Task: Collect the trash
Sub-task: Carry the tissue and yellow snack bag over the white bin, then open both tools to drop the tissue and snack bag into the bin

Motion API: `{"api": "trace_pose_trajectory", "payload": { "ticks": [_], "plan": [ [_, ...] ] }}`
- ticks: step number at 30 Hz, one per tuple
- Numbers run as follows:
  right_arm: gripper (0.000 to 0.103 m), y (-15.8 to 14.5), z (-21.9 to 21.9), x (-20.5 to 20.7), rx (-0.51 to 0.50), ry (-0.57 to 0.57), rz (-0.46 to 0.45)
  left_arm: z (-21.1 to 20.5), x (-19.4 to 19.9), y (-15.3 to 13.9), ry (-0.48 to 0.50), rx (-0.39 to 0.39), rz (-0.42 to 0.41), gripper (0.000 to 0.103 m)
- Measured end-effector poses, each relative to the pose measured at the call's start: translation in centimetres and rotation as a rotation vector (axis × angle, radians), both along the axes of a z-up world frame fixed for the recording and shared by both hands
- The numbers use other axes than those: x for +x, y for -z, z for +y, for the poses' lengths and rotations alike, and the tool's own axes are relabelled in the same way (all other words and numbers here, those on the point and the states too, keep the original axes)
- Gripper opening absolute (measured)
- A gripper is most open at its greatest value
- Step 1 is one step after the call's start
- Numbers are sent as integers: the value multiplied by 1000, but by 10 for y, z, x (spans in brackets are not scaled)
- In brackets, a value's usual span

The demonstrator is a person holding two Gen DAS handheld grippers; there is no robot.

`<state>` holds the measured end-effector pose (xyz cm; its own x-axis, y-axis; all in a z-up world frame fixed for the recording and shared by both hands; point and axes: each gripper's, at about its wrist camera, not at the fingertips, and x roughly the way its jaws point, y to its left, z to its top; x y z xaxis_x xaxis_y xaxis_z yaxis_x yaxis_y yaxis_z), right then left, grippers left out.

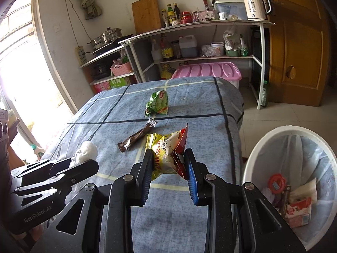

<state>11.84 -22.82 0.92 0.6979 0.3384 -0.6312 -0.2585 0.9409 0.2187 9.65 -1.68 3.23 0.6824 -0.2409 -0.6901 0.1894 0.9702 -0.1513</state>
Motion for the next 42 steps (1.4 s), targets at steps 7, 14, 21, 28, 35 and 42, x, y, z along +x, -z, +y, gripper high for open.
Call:
{"api": "trace_pose_trajectory", "payload": {
  "ticks": [7, 14, 21, 28, 35, 42],
  "plan": [
    [31, -6, -39, -9, 13, 70, -15, -37, -1, -7, 68, 5, -18, 29],
    [31, -11, -80, -22, 22, 144, -26, -76, 1, -12, 142, 18, -30, 29],
    [31, -13, -124, -33, 14, 229, -28, -120, 3, -15, 218, 33, -38, 29],
    [31, -7, -170, -39, -15, 317, -10, -168, 9, -8, 300, 34, -18, 29],
    [31, 10, -198, -34, -45, 368, 49, -206, 17, 6, 348, 35, 22, 29],
    [31, 26, -211, -29, -73, 396, 98, -227, 22, 23, 372, 45, 68, 29]
  ]
}}
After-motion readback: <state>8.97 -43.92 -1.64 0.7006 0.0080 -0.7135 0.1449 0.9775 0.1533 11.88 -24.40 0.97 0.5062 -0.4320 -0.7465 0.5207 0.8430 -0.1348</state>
